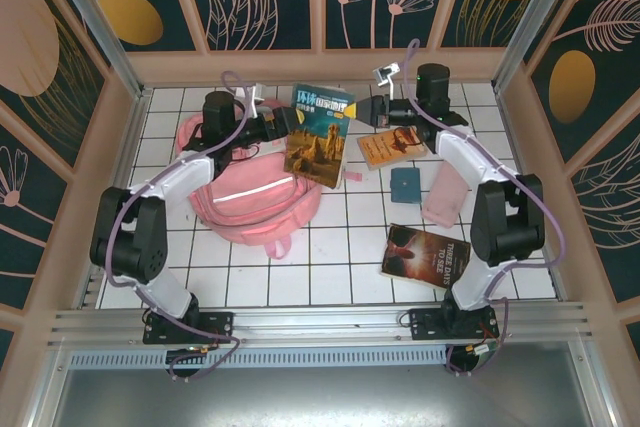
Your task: Pack the student bag
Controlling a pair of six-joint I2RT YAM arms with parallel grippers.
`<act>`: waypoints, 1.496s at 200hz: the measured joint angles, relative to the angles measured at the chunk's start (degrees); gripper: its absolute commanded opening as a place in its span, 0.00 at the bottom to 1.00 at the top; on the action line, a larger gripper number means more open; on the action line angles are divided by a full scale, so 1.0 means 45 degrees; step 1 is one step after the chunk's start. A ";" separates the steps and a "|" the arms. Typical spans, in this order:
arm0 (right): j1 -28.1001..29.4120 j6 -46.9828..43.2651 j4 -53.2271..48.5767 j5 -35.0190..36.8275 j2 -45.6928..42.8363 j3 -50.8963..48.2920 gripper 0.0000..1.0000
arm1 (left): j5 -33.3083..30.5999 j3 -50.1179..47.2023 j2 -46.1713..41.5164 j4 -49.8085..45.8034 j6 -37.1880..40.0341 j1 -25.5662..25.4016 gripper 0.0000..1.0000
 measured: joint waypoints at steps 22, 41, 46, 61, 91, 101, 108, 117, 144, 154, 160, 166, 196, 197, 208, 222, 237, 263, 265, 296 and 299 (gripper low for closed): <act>0.0136 -0.0010 -0.0126 -0.0529 0.0457 0.0272 0.03 | 0.0393 0.0398 0.0709 0.0330 0.0058 0.0000 0.98; 0.0185 -0.0102 -0.0452 -0.0714 0.0753 0.0690 0.03 | 0.1044 0.0554 0.1214 0.1059 -0.0126 0.0000 0.89; 0.0185 -0.0121 -0.0539 -0.0714 0.0821 0.0826 0.03 | 0.1243 0.0554 0.1287 0.1234 -0.0233 0.0000 0.85; 0.0151 -0.0175 -0.0724 -0.0811 0.0942 0.1146 0.03 | 0.1583 0.0471 0.1331 0.1739 -0.0408 0.0029 0.75; -0.0015 -0.0185 -0.0962 -0.0831 0.1248 0.1807 0.03 | 0.1889 0.0034 0.1137 0.2161 -0.0267 0.0223 0.53; -0.0034 -0.0185 -0.1078 -0.0835 0.1428 0.1991 0.03 | 0.1928 -0.0267 0.0923 0.2181 -0.0131 0.0267 0.46; -0.0034 -0.0185 -0.1137 -0.0835 0.1574 0.2113 0.03 | 0.1957 -0.0461 0.0738 0.2181 -0.0117 0.0291 0.41; -0.0049 -0.0189 -0.1175 -0.0806 0.1787 0.2263 0.03 | 0.1991 -0.0636 0.0510 0.2181 -0.0175 0.0321 0.36; -0.0151 -0.0214 -0.1321 -0.0597 0.2399 0.2691 0.03 | 0.2064 -0.1025 -0.0083 0.2385 -0.0223 0.0325 0.25; -0.0204 -0.0233 -0.1399 -0.0583 0.2501 0.2739 0.03 | 0.2089 -0.1112 -0.0233 0.2501 -0.0253 0.0325 0.23; -0.0219 -0.0253 -0.1467 -0.0583 0.2521 0.2739 0.03 | 0.2093 -0.1137 -0.0306 0.2560 -0.0287 0.0330 0.23; -0.0228 -0.0282 -0.1501 -0.0568 0.2526 0.2739 0.03 | 0.2089 -0.1156 -0.0364 0.2584 -0.0296 0.0325 0.22; -0.0228 -0.0437 -0.1651 -0.0544 0.2526 0.2866 0.04 | 0.2050 -0.1171 -0.0491 0.2560 -0.0219 0.0330 0.16; -0.0228 -0.0432 -0.1656 -0.0544 0.2526 0.2871 0.04 | 0.2045 -0.1171 -0.0495 0.2555 -0.0223 0.0325 0.15; -0.0223 -0.0437 -0.1724 -0.0544 0.2526 0.2909 0.07 | 0.1972 -0.1171 -0.0554 0.2458 -0.0034 0.0330 0.02; -0.0228 -0.0486 -0.1846 -0.0486 0.2526 0.2909 0.24 | 0.1758 -0.1166 -0.0622 0.2336 0.0078 0.0325 0.00; -0.0233 -0.0593 -0.2045 0.0005 0.2526 0.2943 0.55 | 0.1438 -0.1175 -0.0695 0.2055 0.0039 0.0316 0.00; -0.0316 -0.0661 -0.3118 0.2069 0.2516 0.3249 0.80 | 0.0359 -0.1190 -0.0952 0.1690 -0.0583 0.0117 0.00; -0.0340 -0.0505 -0.3206 0.2327 0.2506 0.3249 0.81 | 0.0223 -0.1205 -0.0996 0.1705 -0.0724 0.0092 0.00; -0.0753 0.0981 -0.2977 0.4677 0.1758 0.2006 0.90 | -0.1933 -0.1472 -0.1695 0.1831 -0.2579 0.0073 0.00; -0.0797 0.1341 -0.2817 0.4770 0.1622 0.1729 0.90 | -0.2142 -0.1477 -0.1758 0.1826 -0.2769 0.0078 0.00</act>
